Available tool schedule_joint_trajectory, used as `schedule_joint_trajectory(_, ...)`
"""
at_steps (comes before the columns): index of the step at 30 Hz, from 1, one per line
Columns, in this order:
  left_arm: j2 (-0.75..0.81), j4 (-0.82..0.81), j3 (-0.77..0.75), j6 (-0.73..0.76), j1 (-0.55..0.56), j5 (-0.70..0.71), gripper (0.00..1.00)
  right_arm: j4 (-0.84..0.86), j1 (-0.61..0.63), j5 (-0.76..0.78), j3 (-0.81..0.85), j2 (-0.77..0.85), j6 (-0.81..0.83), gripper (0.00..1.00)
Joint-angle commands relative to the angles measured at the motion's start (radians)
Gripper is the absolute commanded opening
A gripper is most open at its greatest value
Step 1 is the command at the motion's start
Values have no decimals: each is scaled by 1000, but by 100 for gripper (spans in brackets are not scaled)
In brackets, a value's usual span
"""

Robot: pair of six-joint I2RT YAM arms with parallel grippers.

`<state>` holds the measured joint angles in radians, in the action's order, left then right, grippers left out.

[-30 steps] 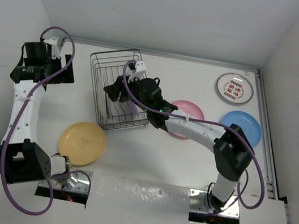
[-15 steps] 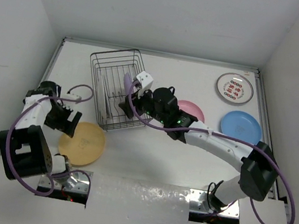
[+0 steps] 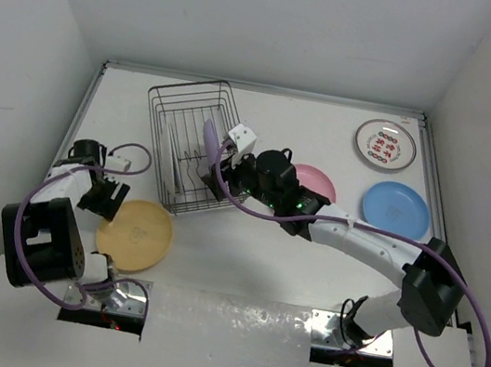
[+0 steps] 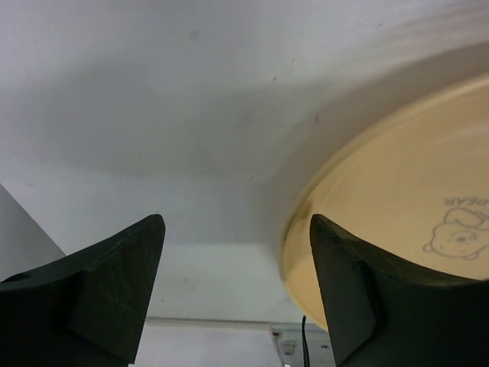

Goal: Load the plates into the dish rack

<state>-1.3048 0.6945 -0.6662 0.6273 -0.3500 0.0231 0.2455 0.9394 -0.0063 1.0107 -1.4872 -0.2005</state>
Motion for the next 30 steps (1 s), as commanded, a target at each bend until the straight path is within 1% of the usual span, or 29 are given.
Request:
schedule_joint_trajectory(1,13,-87,22,-29,45,15,73,40,6,12,-11,41,19,62)
schedule_joint_trajectory(2,16,-86,28,-32,48,-4,70,40,4,38,-14,44,21,62)
schedule_joint_trajectory(3,18,-72,27,-38,49,-71,69,40,6,48,-17,42,23,62)
schedule_joint_trajectory(6,18,-67,33,-60,48,-149,64,40,4,55,-20,47,24,62)
schedule_joint_trajectory(7,12,-72,46,-63,48,-153,61,35,6,55,-20,45,24,62)
schedule_joint_trajectory(9,-4,-96,62,-67,48,-126,60,28,6,57,-18,47,24,62)
schedule_joint_trajectory(12,-13,-108,73,-71,48,-97,53,23,4,58,-20,51,24,62)
schedule_joint_trajectory(14,-11,-121,73,-72,49,-89,50,24,4,61,-21,53,23,62)
schedule_joint_trajectory(15,-17,-128,76,-75,48,-84,43,23,6,62,-21,51,23,62)
schedule_joint_trajectory(17,-25,-153,80,-80,48,-57,18,21,6,62,-21,53,23,61)
schedule_joint_trajectory(18,-34,-159,83,-92,48,-48,1,20,6,62,-20,53,24,61)
schedule_joint_trajectory(22,-28,-138,65,-98,46,-48,0,9,4,68,-18,59,32,61)
schedule_joint_trajectory(25,18,-92,21,-90,33,-45,0,-5,9,60,-15,64,44,61)
schedule_joint_trajectory(26,39,-51,4,-74,28,-49,0,-11,13,55,-14,64,53,60)
schedule_joint_trajectory(30,71,57,-117,-15,14,-66,0,-55,41,-33,18,58,172,60)
